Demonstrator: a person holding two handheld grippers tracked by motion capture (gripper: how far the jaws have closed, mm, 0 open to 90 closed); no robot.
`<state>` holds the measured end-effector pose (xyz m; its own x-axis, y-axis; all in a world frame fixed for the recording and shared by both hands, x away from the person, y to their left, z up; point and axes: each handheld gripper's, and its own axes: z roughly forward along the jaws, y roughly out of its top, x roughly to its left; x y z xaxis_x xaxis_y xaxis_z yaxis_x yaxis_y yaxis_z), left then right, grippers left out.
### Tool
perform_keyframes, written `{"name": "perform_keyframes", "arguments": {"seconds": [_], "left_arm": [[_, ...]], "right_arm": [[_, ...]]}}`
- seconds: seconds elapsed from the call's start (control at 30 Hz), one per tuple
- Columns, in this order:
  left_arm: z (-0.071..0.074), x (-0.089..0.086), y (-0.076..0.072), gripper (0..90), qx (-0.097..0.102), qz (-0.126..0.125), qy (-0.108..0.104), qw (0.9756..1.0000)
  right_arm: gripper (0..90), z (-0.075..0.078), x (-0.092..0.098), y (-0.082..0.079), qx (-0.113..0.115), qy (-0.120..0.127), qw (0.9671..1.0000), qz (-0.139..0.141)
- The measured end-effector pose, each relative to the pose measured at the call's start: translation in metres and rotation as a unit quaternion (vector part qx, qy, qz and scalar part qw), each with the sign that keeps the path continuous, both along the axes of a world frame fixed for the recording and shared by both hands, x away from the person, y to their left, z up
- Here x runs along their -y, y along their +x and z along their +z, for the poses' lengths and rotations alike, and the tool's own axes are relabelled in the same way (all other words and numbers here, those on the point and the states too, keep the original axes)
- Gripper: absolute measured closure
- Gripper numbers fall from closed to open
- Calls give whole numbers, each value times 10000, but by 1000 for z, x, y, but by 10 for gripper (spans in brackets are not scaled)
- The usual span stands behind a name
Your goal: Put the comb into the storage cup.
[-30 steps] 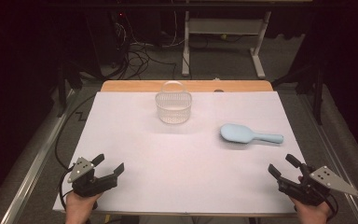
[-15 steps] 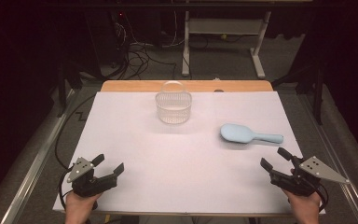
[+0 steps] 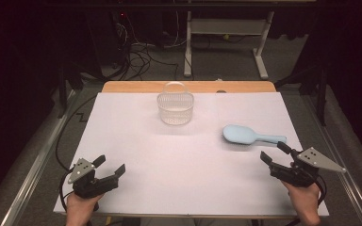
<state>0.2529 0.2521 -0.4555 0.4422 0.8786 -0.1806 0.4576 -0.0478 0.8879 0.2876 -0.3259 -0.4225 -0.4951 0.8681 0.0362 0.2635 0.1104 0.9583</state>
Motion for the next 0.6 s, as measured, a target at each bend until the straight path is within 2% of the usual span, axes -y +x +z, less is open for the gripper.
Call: {"name": "perform_keyframes", "arguments": {"seconds": [0.33, 0.5, 0.6], "left_arm": [[0, 0, 0, 138, 6, 0, -8, 10000], [0, 0, 0, 138, 2, -4, 6, 10000], [0, 0, 0, 138, 3, 6, 4, 10000]], "right_arm": [[265, 8, -5, 15, -1, -122, 9999, 3], [267, 11, -6, 22, 40, -66, 10000, -36], [267, 12, -6, 27, -9, -9, 10000, -36]]}}
